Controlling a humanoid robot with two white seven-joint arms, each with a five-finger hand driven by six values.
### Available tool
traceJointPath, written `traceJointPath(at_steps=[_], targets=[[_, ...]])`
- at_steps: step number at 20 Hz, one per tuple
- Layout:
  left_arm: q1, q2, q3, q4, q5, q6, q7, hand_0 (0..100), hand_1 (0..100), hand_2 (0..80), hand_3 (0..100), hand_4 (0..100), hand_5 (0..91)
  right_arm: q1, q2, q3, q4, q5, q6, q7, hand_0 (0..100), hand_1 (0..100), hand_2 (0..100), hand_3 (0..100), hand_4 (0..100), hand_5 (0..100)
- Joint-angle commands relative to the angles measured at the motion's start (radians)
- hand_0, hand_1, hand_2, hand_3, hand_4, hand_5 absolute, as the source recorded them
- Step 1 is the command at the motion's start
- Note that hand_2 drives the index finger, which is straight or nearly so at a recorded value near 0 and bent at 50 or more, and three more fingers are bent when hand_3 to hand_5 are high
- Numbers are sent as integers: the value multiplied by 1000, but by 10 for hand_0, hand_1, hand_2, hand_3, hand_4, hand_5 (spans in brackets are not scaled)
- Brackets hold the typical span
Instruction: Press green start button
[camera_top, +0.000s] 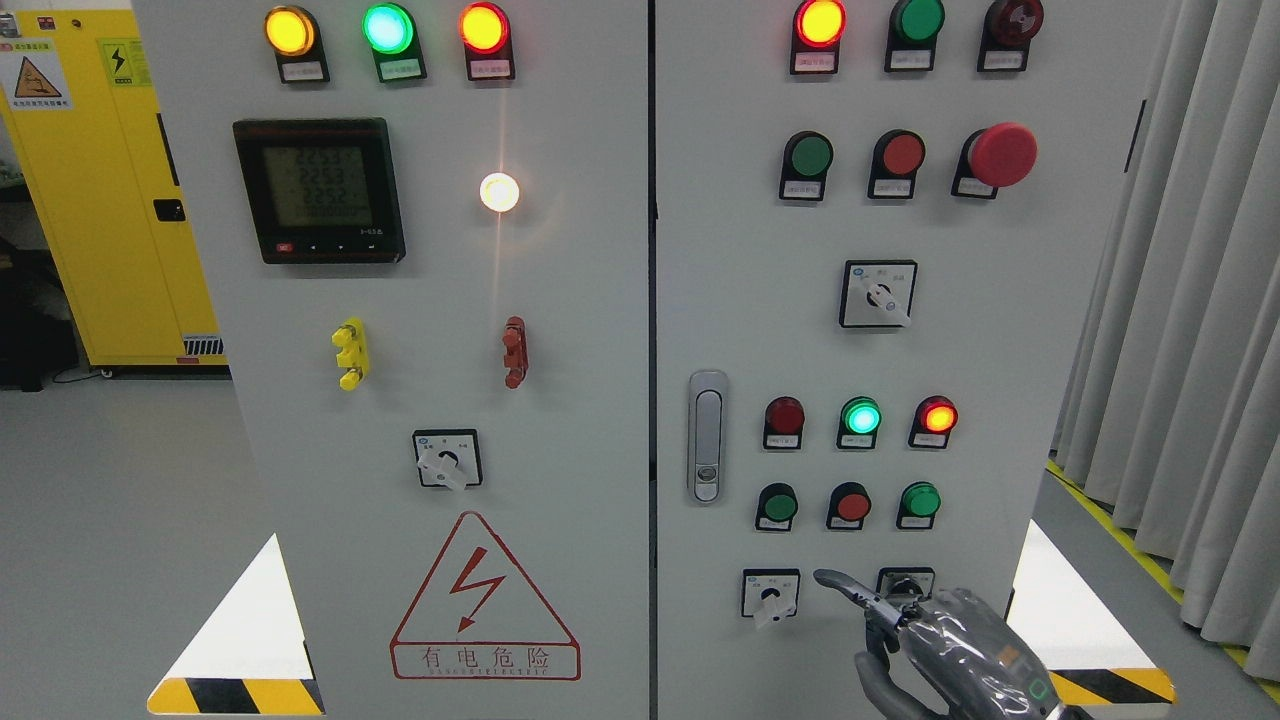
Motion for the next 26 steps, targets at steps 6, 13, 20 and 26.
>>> traceJointPath(at_steps=[6,13,20,26], targets=[[2,-1,0,-28,0,0,-1,120,556,0,0,0,0,-89,1,61,5,17,56,18,952,758,0,800,785,900],[2,-1,0,-28,0,0,-1,120,556,0,0,0,0,-105,1,89,5,31,76,17,960,757,0,801,784,900],[2,-1,0,-28,0,0,-1,120,556,0,0,0,0,-107,1,103,19,37,93,17,972,755,0,802,783,900],[2,-1,0,-28,0,0,-1,120,556,0,0,0,0,-108,1,103,40,36,115,17,986,756,0,803,782,899]])
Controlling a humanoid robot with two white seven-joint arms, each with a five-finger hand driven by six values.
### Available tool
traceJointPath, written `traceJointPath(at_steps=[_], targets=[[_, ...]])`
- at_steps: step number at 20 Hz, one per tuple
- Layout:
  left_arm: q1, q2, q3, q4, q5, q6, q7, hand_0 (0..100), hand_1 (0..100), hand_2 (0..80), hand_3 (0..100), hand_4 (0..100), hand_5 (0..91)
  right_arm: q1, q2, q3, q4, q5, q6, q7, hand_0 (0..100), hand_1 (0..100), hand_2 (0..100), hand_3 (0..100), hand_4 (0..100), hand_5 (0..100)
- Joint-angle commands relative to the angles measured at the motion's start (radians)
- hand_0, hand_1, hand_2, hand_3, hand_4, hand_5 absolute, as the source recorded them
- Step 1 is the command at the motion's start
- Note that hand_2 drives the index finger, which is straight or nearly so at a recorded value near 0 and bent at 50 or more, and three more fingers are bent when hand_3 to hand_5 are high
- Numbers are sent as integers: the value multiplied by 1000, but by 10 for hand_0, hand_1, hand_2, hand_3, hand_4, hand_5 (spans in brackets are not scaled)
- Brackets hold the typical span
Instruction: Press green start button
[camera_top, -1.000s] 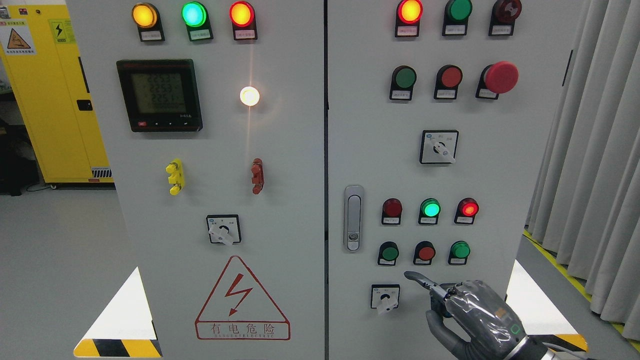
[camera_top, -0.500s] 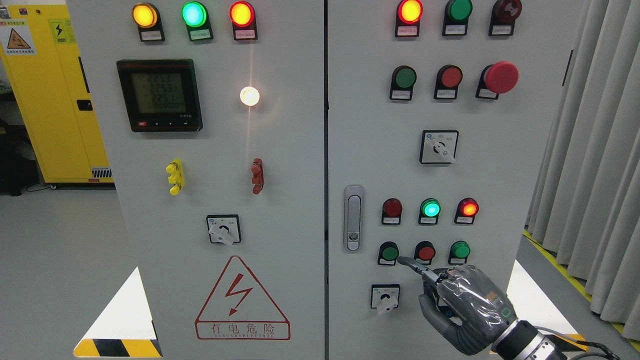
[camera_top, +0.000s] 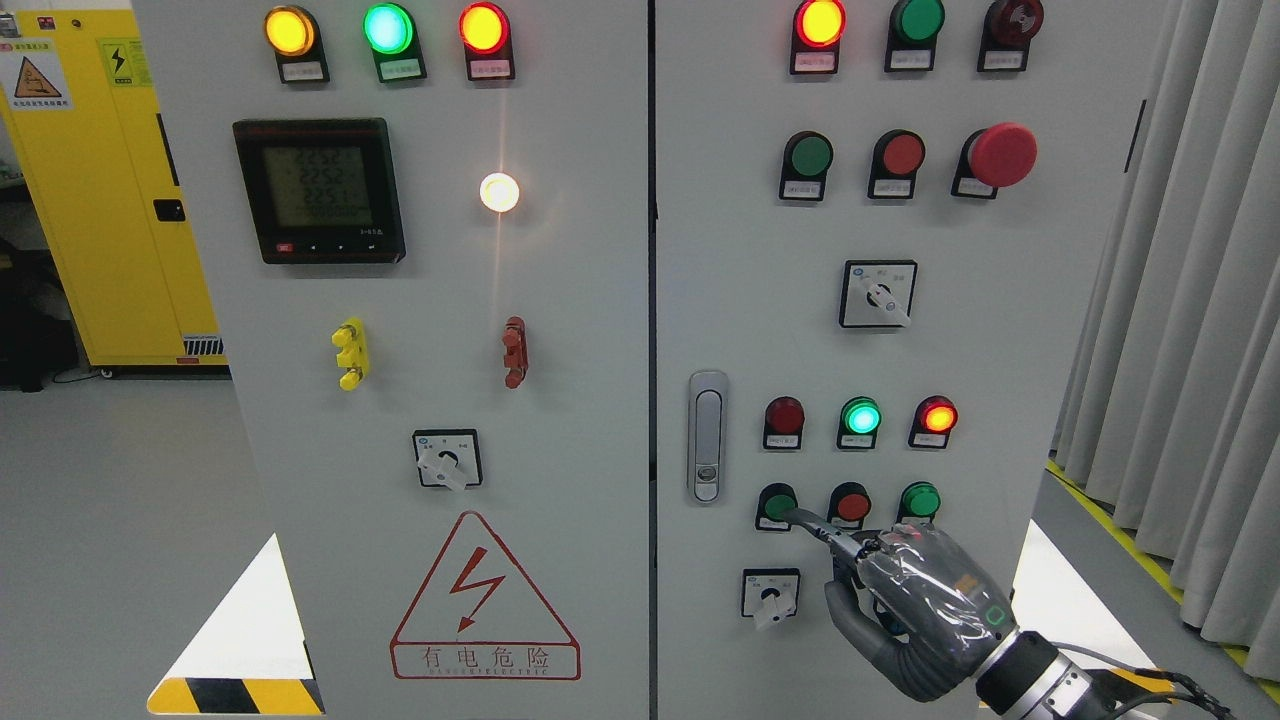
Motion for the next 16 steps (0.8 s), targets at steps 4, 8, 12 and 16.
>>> traceJointPath(at_steps=[4,8,12,16], targets=[[2,0,0,-28,0,0,-1,120,556,0,0,0,0,-14,0,20,39,1,12,1,1000,756,0,805,782,899],[2,0,0,-28,0,0,-1,120,556,0,0,0,0,-17,0,19,59,1,14,1,1000,758,0,807,782,899],[2,0,0,-28,0,0,-1,120,556,0,0,0,0,-24,0,19,71,1,14,1,1000,758,0,810,781,898],[2,0,0,-28,0,0,-1,120,556,0,0,0,0,-24,0,17,76,-1,15,1,1000,759,0,817,781,898]])
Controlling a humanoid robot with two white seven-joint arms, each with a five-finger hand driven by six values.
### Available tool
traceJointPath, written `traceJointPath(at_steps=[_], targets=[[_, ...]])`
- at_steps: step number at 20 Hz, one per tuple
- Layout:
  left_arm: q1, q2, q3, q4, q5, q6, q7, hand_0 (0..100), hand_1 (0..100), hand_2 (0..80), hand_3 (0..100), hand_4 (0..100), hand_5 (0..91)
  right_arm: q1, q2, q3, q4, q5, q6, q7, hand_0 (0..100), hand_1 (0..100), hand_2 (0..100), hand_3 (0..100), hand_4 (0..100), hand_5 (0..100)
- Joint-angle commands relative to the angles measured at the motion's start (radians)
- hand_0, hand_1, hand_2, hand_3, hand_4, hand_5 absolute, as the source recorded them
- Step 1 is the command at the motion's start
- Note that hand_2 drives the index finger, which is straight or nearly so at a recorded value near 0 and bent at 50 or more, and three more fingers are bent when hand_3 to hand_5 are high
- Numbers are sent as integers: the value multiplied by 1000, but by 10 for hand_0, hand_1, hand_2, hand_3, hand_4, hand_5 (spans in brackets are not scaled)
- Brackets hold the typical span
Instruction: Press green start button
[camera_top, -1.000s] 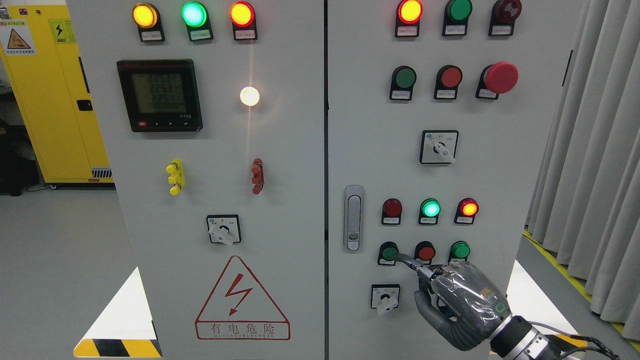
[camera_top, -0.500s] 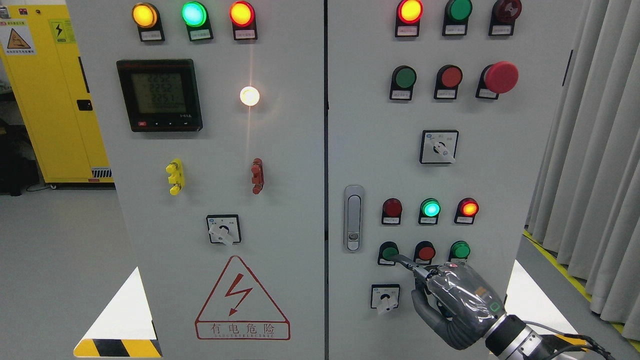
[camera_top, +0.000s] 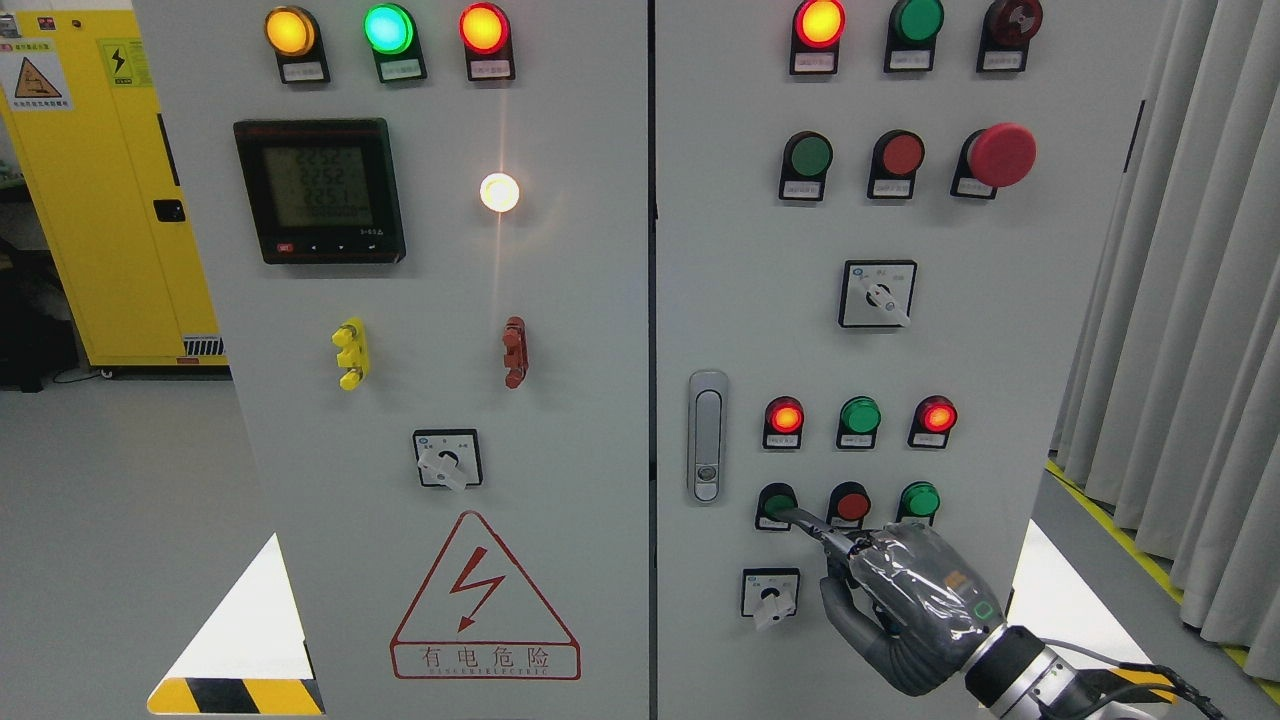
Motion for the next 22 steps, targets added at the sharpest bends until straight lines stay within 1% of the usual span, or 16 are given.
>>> traceJointPath(at_steps=[1,8,11,13,15,18,19,20,21,22], targets=[[2,0,0,-28,0,0,-1,120,556,0,0,0,0,-5,0,3,31,-1,3,1,1000,759,0,818,781,898],[2,0,0,-28,0,0,-1,120,556,0,0,0,0,-4,0,-9,9,-12,0,-1,1000,760,0,820,781,897],[2,0,0,-28,0,0,-1,120,556,0,0,0,0,2,2,-14,-21,-30,-2,-13,1000,760,0,821,782,897],[2,0,0,-28,0,0,-1,120,556,0,0,0,0,15,2,-9,-40,-119,-3,-12,1000,763,0,821,781,896],[2,0,0,-28,0,0,-1,120,556,0,0,0,0,50,0,3,-58,-246,-2,-6,1000,768,0,821,781,896],[2,0,0,-28,0,0,-1,120,556,0,0,0,0,99,0,9,-86,-357,-11,-4,1000,784,0,820,765,894],[2,0,0,-28,0,0,-1,120,556,0,0,0,0,120,1,18,-106,-386,-10,-4,1000,812,0,794,665,888],[2,0,0,-28,0,0,-1,120,556,0,0,0,0,145,8,38,-130,-415,-10,-4,1000,816,0,795,675,886],[2,0,0,-28,0,0,-1,120,556,0,0,0,0,169,32,58,-156,-436,-7,-3,1000,839,31,788,706,879],[2,0,0,-28,0,0,-1,120,556,0,0,0,0,198,66,69,-181,-443,-5,-3,1000,845,53,787,725,877]])
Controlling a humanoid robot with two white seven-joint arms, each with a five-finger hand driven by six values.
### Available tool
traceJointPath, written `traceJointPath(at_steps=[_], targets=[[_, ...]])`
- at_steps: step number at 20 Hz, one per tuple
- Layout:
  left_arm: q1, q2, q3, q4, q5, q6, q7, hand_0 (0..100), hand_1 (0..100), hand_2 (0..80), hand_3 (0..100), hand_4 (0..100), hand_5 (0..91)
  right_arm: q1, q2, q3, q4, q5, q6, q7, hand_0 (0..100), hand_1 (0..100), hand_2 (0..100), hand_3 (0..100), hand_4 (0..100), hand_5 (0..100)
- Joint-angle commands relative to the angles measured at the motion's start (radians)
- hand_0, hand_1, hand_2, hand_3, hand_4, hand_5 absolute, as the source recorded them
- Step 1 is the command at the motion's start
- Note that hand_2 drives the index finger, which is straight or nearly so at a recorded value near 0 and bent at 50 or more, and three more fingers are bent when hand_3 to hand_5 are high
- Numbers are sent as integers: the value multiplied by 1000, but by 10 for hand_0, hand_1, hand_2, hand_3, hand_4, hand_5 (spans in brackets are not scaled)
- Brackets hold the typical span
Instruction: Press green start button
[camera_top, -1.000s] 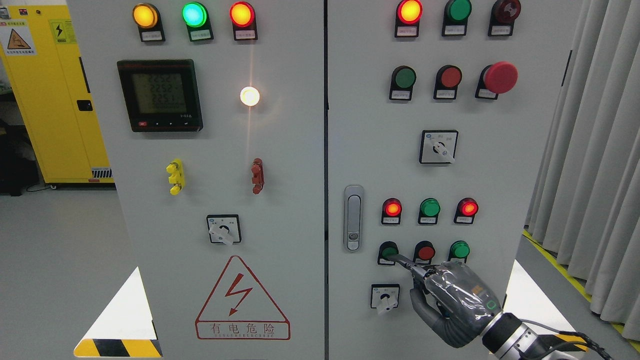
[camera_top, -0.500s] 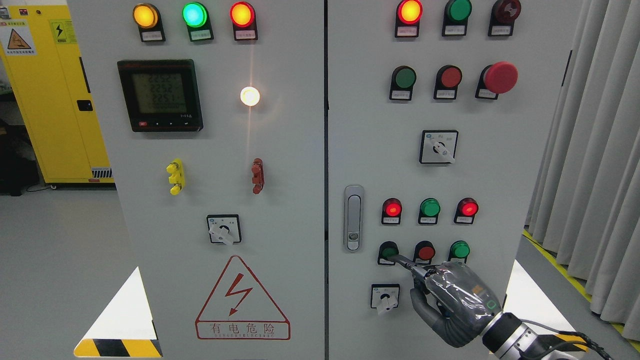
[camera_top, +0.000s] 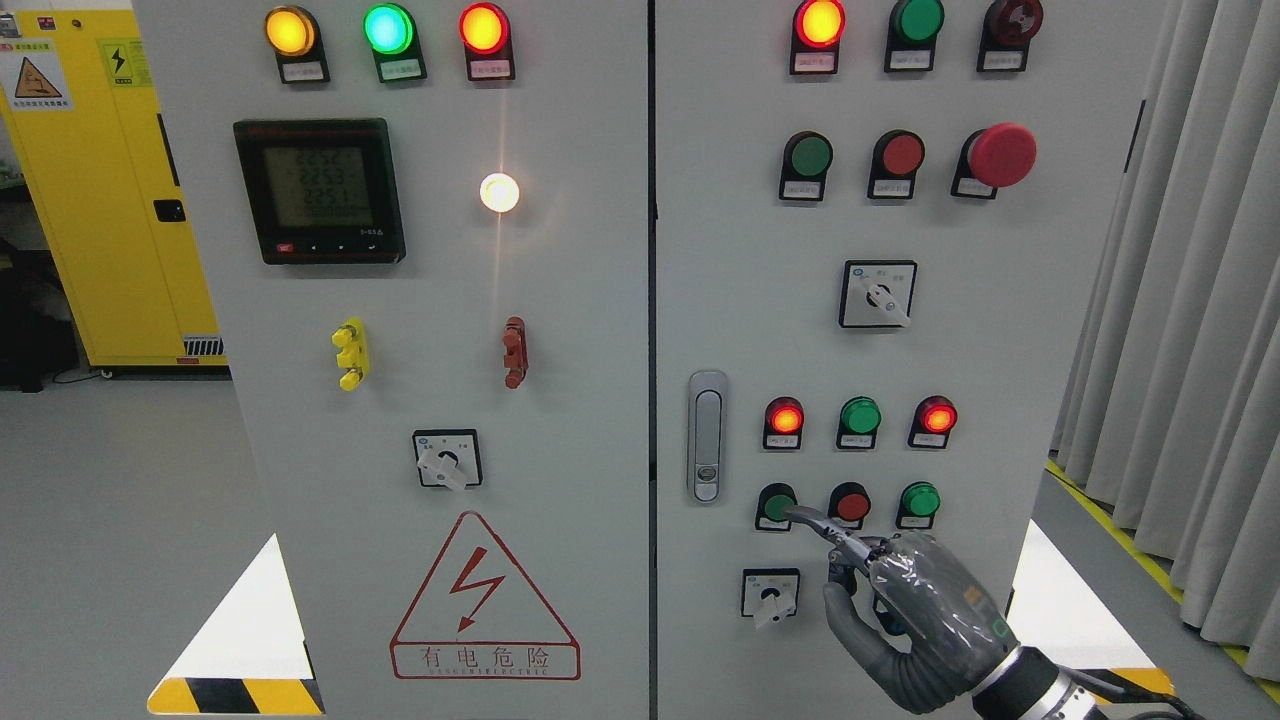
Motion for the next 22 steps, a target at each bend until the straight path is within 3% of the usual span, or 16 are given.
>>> traceJointPath(at_steps=[1,4,7,8,9,10,12,13,14,16,21,22], targets=[[2,0,0,-28,0,0,-1,120,556,0,0,0,0,120,79,61,-139,-140,2,7,1000,853,72,785,744,872],[2,0,0,-28,0,0,-1,120,556,0,0,0,0,169,96,96,-181,-147,5,4,1000,870,91,797,753,857],[2,0,0,-28,0,0,-1,120,556,0,0,0,0,235,96,120,-193,-228,10,-4,1000,924,89,779,764,763],[2,0,0,-28,0,0,-1,120,556,0,0,0,0,255,95,127,-199,-259,14,-5,1000,919,59,706,691,681],[2,0,0,-28,0,0,-1,120,556,0,0,0,0,274,96,135,-211,-279,34,-5,1000,791,0,500,508,511],[2,0,0,-28,0,0,-1,120,556,0,0,0,0,289,96,138,-225,-296,54,-7,1000,761,0,432,443,439],[2,0,0,-28,0,0,-1,120,556,0,0,0,0,307,96,138,-236,-342,65,-5,1000,694,0,103,76,123],[2,0,0,-28,0,0,-1,120,556,0,0,0,0,317,96,138,-236,-362,65,-5,1000,689,0,81,54,82],[2,0,0,-28,0,0,-1,120,556,0,0,0,0,323,96,138,-236,-376,67,-5,1000,619,0,0,0,0],[2,0,0,-28,0,0,-1,120,556,0,0,0,0,332,104,136,-236,-393,76,-5,1000,581,0,0,0,0],[2,0,0,-28,0,0,-1,120,556,0,0,0,0,337,110,136,-238,-460,111,-5,731,556,0,0,0,0],[2,0,0,-28,0,0,-1,120,556,0,0,0,0,337,110,136,-239,-460,113,-5,721,556,0,0,0,0]])
